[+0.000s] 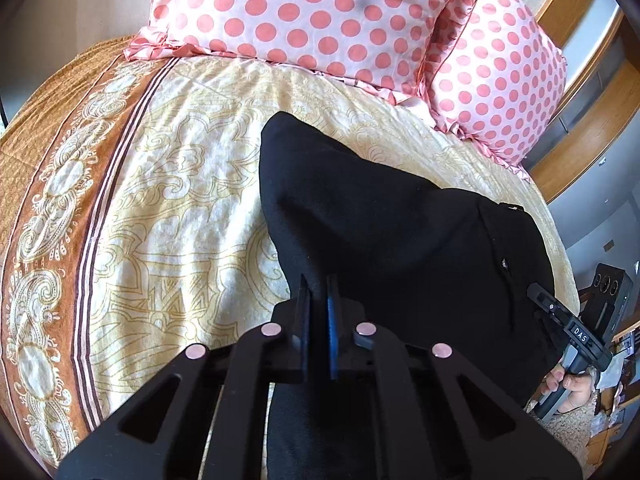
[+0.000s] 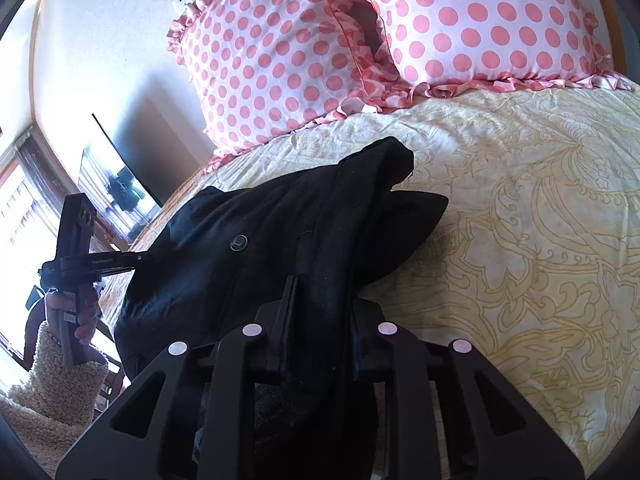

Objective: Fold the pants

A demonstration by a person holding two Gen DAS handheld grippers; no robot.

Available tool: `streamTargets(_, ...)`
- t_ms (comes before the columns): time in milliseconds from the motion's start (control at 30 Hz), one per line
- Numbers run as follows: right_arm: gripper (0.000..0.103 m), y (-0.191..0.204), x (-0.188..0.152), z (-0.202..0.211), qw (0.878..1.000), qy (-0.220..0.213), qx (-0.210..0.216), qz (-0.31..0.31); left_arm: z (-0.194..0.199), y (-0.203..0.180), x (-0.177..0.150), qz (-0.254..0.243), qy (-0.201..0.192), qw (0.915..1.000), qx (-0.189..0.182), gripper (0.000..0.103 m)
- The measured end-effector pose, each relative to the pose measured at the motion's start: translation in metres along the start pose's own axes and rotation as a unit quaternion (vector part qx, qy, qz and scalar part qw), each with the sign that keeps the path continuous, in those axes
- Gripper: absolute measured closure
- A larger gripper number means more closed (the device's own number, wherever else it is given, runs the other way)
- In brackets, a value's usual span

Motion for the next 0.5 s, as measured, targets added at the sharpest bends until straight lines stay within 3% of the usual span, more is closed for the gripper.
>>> streamTargets(233,0.084,0.006,0.020,0.012,0.999,-0.027,0.042,-0.014,0.022,-0.018,0.016,-0.013,-0.044,0.9988,-0.015,0.098)
streamTargets(500,0.087,0.001,0.067,0.016,0.997,-0.054,0.047,-0.019,0.042,-0.048,0.055,-0.030,-0.096,0.9941,-0.040,0.098)
Point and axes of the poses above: each gripper's, at about its wrist camera, not at the fingertips, and z roughly against the way its jaws point, y to its left, x to its top, the point moved 7 cm from there along -z, roughly the way its jaws point, and after that the axes turned 14 degrees about y, right-handed, at the moved point
